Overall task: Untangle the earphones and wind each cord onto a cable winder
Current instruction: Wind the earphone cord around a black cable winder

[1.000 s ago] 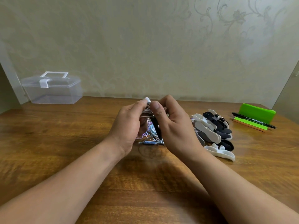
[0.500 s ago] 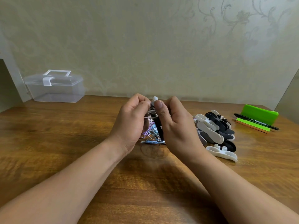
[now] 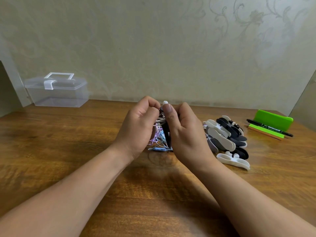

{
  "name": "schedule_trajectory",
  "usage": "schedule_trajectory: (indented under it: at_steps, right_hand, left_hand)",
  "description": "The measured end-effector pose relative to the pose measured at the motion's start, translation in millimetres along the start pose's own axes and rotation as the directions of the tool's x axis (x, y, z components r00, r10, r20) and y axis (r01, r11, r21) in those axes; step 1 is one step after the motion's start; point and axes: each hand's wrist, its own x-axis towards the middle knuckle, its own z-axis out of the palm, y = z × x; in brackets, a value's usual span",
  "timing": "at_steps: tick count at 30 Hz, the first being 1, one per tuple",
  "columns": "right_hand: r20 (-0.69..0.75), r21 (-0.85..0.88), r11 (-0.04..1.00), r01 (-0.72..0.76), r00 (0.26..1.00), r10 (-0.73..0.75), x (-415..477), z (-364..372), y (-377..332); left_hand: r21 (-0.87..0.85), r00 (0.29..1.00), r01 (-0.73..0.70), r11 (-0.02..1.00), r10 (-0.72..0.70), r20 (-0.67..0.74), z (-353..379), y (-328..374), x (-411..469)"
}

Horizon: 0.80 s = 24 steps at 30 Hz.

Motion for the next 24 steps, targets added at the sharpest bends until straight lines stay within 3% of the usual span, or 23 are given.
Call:
schedule_trajectory:
  at_steps: [2, 6, 10, 13, 15, 19, 21, 24]
  right_hand:
    - [0.008, -0.038, 0.999, 0.025, 1.0, -0.024, 0, -1, -2]
    - [0.009, -0.098, 0.994, 0.039, 0.999, -0.038, 0, 1, -1]
    - [-0.06, -0.036, 0.998, -0.058, 0.997, 0.056, 3, -1, 3]
    - [-0.093, 0.107, 0.973, -0.204, 0.972, 0.214, 7, 4, 12]
    - [-0.068, 0.189, 0.939, -0.288, 0.95, 0.305, 8, 6, 16]
    - [0.022, 0.321, 0.863, -0.391, 0.913, 0.406, 11, -1, 15]
    - [0.108, 0.374, 0.831, -0.411, 0.909, 0.402, 13, -7, 13]
    - [0.225, 0.456, 0.762, -0.459, 0.889, 0.4, 21, -17, 12]
  left_hand:
    - [-0.084, 0.998, 0.06, 0.995, -0.059, 0.016, 2, 1, -1]
    - [-0.084, 0.992, 0.119, 0.989, -0.116, 0.043, 5, -3, -1]
    - [-0.126, 0.964, 0.26, 0.957, -0.25, 0.086, 14, -11, -2]
    - [0.143, 0.984, 0.135, 0.981, -0.149, 0.097, 13, -17, -1]
    - [0.344, 0.993, -0.001, 0.939, -0.041, 0.114, 12, -16, -4]
    - [0.467, 0.981, -0.085, 0.88, -0.008, 0.193, 10, -10, -7]
    - [0.416, 0.962, -0.03, 0.909, -0.087, 0.259, 4, -11, -4]
    - [0.206, 0.942, 0.088, 0.975, -0.148, 0.301, -6, -14, 5]
